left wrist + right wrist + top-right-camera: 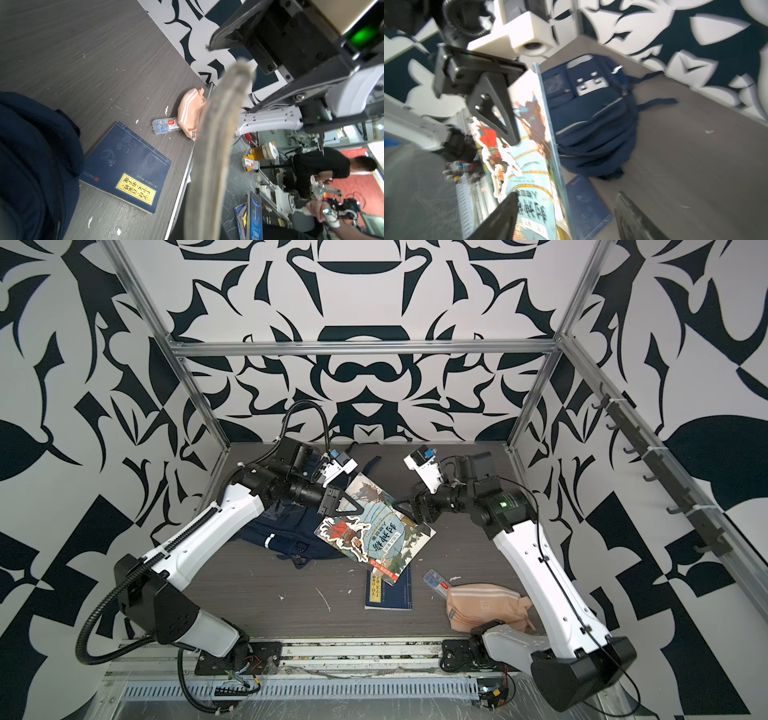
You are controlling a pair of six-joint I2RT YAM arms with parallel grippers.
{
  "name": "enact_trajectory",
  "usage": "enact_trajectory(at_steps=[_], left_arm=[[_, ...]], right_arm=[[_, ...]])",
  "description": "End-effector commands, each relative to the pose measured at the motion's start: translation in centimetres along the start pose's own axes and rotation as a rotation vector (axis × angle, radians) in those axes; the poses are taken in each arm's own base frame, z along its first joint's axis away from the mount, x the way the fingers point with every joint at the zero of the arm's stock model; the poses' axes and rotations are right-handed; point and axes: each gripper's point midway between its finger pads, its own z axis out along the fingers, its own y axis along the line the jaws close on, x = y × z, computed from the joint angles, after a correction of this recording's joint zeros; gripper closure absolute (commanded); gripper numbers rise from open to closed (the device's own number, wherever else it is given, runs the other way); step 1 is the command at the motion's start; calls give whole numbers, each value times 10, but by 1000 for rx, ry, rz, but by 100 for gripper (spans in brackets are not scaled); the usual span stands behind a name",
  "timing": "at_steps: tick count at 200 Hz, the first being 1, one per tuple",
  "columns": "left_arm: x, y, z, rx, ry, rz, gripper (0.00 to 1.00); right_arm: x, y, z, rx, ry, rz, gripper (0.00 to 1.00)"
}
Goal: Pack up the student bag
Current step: 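Hold the picture book above the backpack with left gripper while right withdraws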
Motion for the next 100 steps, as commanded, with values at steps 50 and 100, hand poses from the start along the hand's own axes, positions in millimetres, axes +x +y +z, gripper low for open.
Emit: enact_trajectory(at_steps=[50, 100], left_arm=[[-32, -2, -24, 96, -139, -21, 100], [-46, 9, -43, 107, -184, -76, 100]], right_arm=[[20, -71, -45, 362, -253, 445, 3], [43, -36, -26, 131, -224, 488, 2]])
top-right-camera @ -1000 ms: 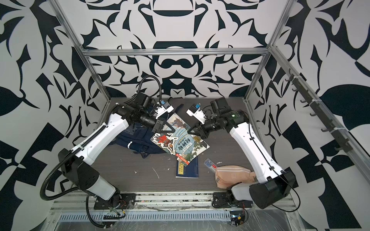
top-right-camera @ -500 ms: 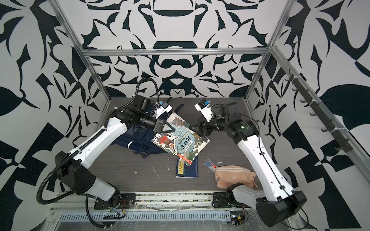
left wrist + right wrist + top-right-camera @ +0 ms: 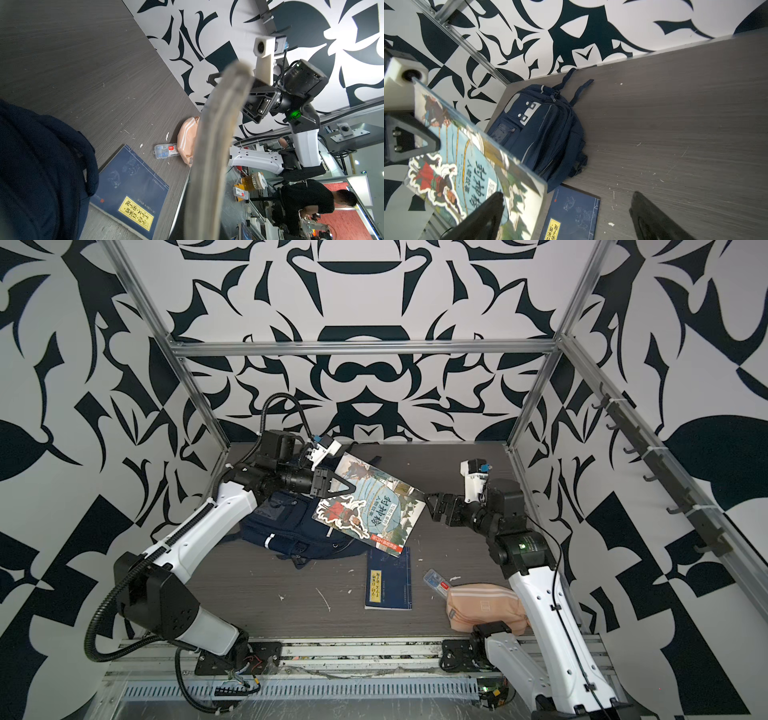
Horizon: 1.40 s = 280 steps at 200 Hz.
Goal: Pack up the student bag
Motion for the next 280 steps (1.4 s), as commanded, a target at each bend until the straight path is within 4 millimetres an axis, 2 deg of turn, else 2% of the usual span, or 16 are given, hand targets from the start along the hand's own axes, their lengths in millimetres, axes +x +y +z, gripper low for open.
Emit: enact_trajectory(at_steps=[1, 14, 30, 81, 114, 129, 150, 179, 206, 212, 223, 235, 258, 268, 276, 280], left_arm=[[-9, -13, -8, 60, -16, 1, 100], [-11, -13, -7, 65, -12, -8, 100], [-13, -15, -7, 82, -17, -10, 100], [-19, -17, -4, 134, -33, -43, 100], [-26, -15, -3, 148, -53, -57, 100], [-28, -14, -1, 149, -56, -62, 100], [-30, -11, 0, 147, -63, -68, 100], [-30, -2, 3, 130, -65, -93, 100], [-29, 7, 5, 104, -75, -111, 100], [-30, 10, 5, 95, -79, -114, 100], [-30, 15, 6, 75, -87, -121, 93], [-31, 23, 6, 32, -99, -131, 80], [-32, 50, 3, -137, -121, -160, 44], [-31, 66, -2, -247, -131, -178, 25], [-31, 76, -7, -327, -142, -175, 17], [-31, 80, -9, -361, -150, -174, 16]], right_arm=[[11, 22, 0, -155, 13, 42, 2], [21, 34, 0, -259, 13, 61, 3], [23, 42, -1, -349, -24, 74, 4], [25, 49, 18, -457, 25, 90, 7], [21, 61, 27, -528, 40, 88, 16], [23, 67, 32, -551, 54, 79, 26], [22, 75, 35, -583, 53, 72, 52], [22, 80, 38, -610, 58, 76, 82], [19, 80, 37, -602, 40, 73, 100], [19, 79, 36, -596, 36, 73, 100], [19, 77, 36, -581, 30, 72, 100], [19, 73, 37, -550, 27, 76, 100], [18, 51, 43, -378, 38, 82, 100], [18, 43, 43, -304, 55, 67, 100], [16, 40, 41, -271, 58, 52, 100], [15, 39, 40, -256, 60, 46, 100]])
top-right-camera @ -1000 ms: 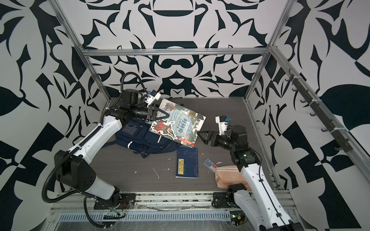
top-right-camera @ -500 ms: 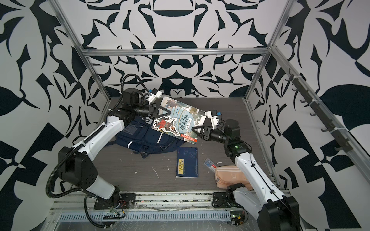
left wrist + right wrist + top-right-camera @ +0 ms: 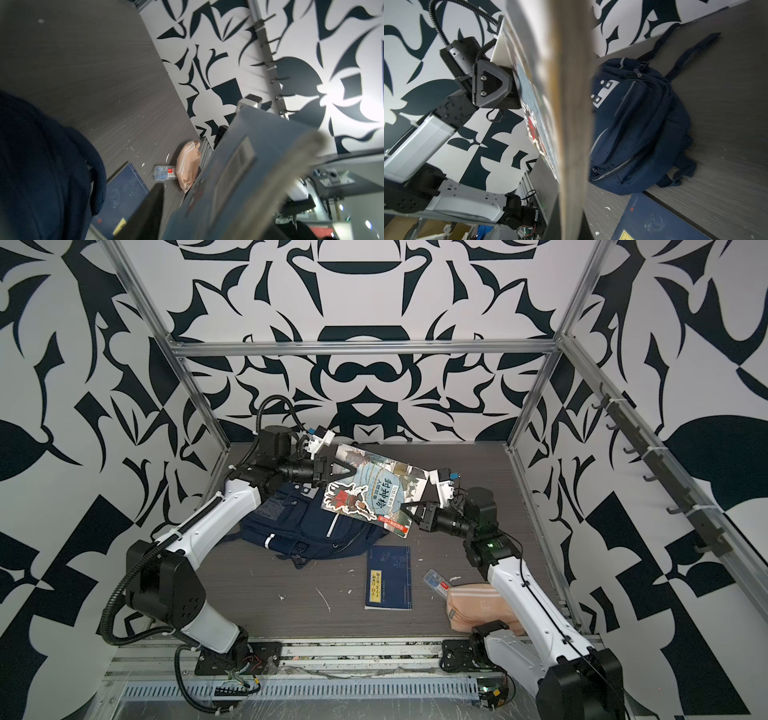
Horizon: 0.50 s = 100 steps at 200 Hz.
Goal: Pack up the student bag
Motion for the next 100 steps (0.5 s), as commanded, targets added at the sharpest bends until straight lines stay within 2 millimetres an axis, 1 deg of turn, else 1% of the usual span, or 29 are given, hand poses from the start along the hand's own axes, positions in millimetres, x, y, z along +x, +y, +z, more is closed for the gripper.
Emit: enact_trajectory(at_steps=[1, 3, 7, 11, 31, 44, 62, 80, 100], left_arm=[[-4, 36, -9, -258, -43, -3, 16], [-4, 38, -10, -272, -45, -4, 12], [-4, 42, -11, -299, -48, -6, 9], [-3, 46, -12, -326, -48, -10, 8], [7, 74, -18, -494, -21, -34, 8], [16, 91, -19, -590, 4, -69, 10], [27, 103, -12, -700, 53, -64, 13], [36, 110, 2, -774, 109, -21, 13], [40, 126, 14, -849, 129, -13, 14]], right_arm=[[-23, -1, -15, 149, -48, -97, 100], [-23, -1, -15, 153, -46, -98, 100], [-23, -3, -17, 173, -44, -101, 100], [-24, -3, -18, 184, -42, -106, 100], [-26, -10, -26, 263, -50, -113, 100], [-24, -19, -32, 324, -56, -102, 100], [-20, -27, -38, 369, -49, -78, 100], [-15, -26, -41, 381, -27, -65, 100], [-11, -24, -45, 390, -7, -74, 100]])
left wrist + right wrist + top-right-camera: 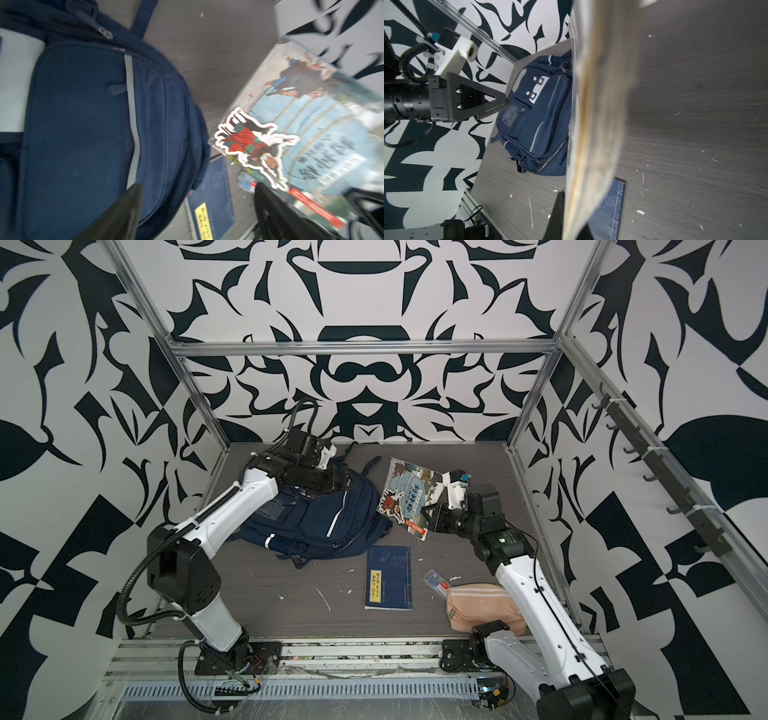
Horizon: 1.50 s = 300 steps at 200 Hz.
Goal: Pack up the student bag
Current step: 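Grasp the backpack opening edge with the left gripper and lift it open, then push the picture book into the backpack with right gripper while left holds opening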
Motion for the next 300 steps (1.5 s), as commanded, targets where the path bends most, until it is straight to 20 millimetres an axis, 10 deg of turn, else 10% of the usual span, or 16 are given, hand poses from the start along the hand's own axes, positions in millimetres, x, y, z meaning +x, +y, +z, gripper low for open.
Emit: enact_trajectory(at_steps=[1, 110, 160, 212, 300], left_arm=[[14, 24, 16, -195, 52, 24, 14], [19, 66, 108, -472, 111, 100, 32], [26, 66, 121, -436, 117, 75, 65], [14, 54, 106, -382, 84, 63, 100], [-16, 24, 17, -157, 10, 20, 100]], right_arm=[[-15, 13, -20, 8, -52, -63, 100], [2, 32, -31, -107, -14, -48, 100], [4, 33, -23, -130, 10, -13, 100], [4, 32, -21, -130, 19, -6, 100], [-3, 37, -14, -156, 37, 1, 100]])
